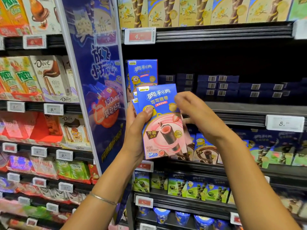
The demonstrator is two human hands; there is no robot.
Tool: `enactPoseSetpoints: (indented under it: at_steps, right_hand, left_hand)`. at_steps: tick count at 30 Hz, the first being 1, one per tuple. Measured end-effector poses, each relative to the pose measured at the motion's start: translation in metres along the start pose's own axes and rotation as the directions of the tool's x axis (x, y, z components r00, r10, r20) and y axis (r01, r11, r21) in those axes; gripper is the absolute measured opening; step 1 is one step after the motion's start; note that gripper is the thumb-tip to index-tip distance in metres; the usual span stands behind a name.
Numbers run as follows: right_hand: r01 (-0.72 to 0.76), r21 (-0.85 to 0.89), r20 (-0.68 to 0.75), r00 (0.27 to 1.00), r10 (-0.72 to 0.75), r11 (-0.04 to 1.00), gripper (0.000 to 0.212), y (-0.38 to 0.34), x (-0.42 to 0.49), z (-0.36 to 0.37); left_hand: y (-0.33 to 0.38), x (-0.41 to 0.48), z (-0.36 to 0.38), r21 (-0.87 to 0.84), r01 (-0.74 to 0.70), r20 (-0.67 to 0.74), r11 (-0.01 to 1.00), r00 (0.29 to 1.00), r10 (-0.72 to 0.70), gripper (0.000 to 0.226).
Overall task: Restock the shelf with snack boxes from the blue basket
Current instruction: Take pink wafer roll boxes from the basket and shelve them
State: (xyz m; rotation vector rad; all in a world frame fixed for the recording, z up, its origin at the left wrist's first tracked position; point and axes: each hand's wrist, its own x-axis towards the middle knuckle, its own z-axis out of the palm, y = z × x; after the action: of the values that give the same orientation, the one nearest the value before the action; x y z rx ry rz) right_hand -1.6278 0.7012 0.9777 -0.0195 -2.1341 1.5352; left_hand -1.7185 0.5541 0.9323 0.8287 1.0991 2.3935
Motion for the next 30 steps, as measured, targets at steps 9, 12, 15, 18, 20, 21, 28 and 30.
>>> enactPoseSetpoints:
  at_steps: [9,12,15,18,20,21,28,30]
  right_hand:
    - [0.056,0.027,-0.082,0.995,-0.054,0.998,0.029,0.007,-0.030,0.014]
    - [-0.031,0.147,-0.059,0.997,0.040,0.989,0.030,0.010,-0.030,0.007]
    - [-0.059,0.205,-0.063,0.995,0.073,0.977,0.031,0.011,-0.023,0.006]
    - [-0.036,0.174,-0.074,0.996,0.049,0.984,0.031,0.008,-0.012,0.012]
    - [-0.001,0.167,-0.086,0.996,0.016,0.986,0.030,0.004,-0.004,0.013]
    - [0.023,0.167,-0.089,0.996,-0.008,0.986,0.030,0.002,0.000,0.013]
    - [0.112,0.354,-0.015,0.993,-0.114,0.929,0.023,-0.003,0.033,-0.005]
    - [0.055,0.473,0.067,0.993,-0.098,0.879,0.019,-0.003,0.046,-0.006]
  left_hand:
    - [-0.015,0.005,0.000,0.120,-0.044,-0.212,0.992,0.975,0.069,0.072]
    - [-0.024,0.008,-0.010,0.159,-0.058,-0.219,0.986,0.971,0.092,0.066]
    - [-0.026,0.009,-0.016,0.191,-0.073,-0.240,0.979,0.963,0.119,0.067]
    - [-0.024,0.012,-0.017,0.239,-0.093,-0.270,0.966,0.950,0.159,0.061]
    - [-0.022,0.014,-0.018,0.235,-0.102,-0.285,0.967,0.944,0.168,0.057]
    - [-0.020,0.014,-0.018,0.224,-0.106,-0.279,0.969,0.945,0.168,0.056]
    - [-0.006,0.015,-0.016,0.209,-0.120,-0.215,0.971,0.963,0.165,0.064]
    - [-0.003,0.016,-0.017,0.240,-0.121,-0.186,0.963,0.968,0.167,0.063]
